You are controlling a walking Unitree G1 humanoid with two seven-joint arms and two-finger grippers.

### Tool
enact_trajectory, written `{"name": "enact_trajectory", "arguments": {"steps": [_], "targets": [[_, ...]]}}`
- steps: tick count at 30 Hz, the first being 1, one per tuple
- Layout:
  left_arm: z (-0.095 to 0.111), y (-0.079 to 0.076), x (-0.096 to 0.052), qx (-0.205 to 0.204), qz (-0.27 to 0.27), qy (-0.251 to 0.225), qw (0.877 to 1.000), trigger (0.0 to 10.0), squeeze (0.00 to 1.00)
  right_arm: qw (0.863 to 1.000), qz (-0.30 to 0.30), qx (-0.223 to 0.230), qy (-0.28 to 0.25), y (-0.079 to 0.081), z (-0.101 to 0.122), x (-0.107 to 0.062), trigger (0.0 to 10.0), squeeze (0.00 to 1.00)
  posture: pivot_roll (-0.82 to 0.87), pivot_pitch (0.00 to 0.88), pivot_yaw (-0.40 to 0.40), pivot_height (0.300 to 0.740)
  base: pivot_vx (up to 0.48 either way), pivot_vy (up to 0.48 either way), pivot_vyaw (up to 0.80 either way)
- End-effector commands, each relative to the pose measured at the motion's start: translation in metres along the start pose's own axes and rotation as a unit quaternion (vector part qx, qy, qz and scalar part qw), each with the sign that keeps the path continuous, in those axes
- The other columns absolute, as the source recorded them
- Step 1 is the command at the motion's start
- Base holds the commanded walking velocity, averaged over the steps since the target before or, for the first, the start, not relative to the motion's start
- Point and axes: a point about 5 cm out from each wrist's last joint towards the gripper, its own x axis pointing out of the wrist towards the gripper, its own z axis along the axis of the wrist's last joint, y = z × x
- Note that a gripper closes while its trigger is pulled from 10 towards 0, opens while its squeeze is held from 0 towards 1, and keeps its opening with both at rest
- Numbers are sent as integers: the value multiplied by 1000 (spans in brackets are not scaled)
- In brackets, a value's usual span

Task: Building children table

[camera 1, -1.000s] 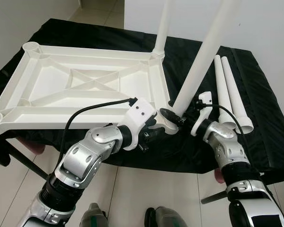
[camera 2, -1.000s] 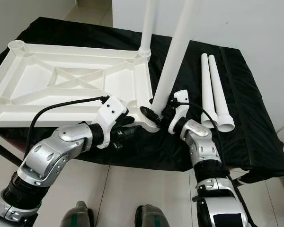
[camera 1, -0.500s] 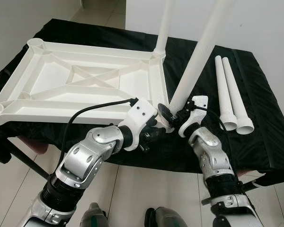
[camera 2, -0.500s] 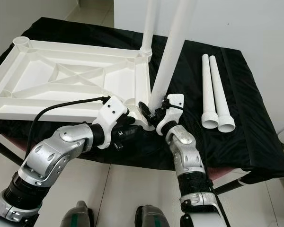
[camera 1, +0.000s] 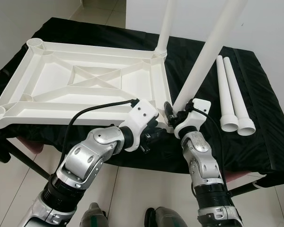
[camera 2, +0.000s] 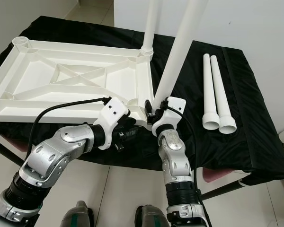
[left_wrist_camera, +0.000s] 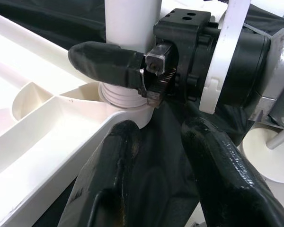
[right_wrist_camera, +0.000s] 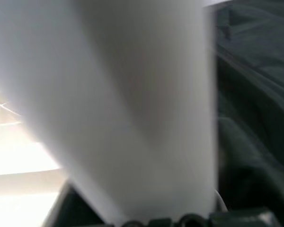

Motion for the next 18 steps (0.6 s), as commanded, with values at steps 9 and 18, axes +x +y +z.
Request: {"name": "enact_trajectory", "arguments": {"steps": [9,18], "targets": [[0,-1,1,5,8,3,1000,10000,0,999,37,11,-10,-9,6,-1,10000,1000,-30,3,-64,740,0,0,0],[0,0,1,6,7,5,1000,10000,0,983,182,-20,0,-24,16,3,10000,0,-32,6,-58,740,0,0,0]]}}
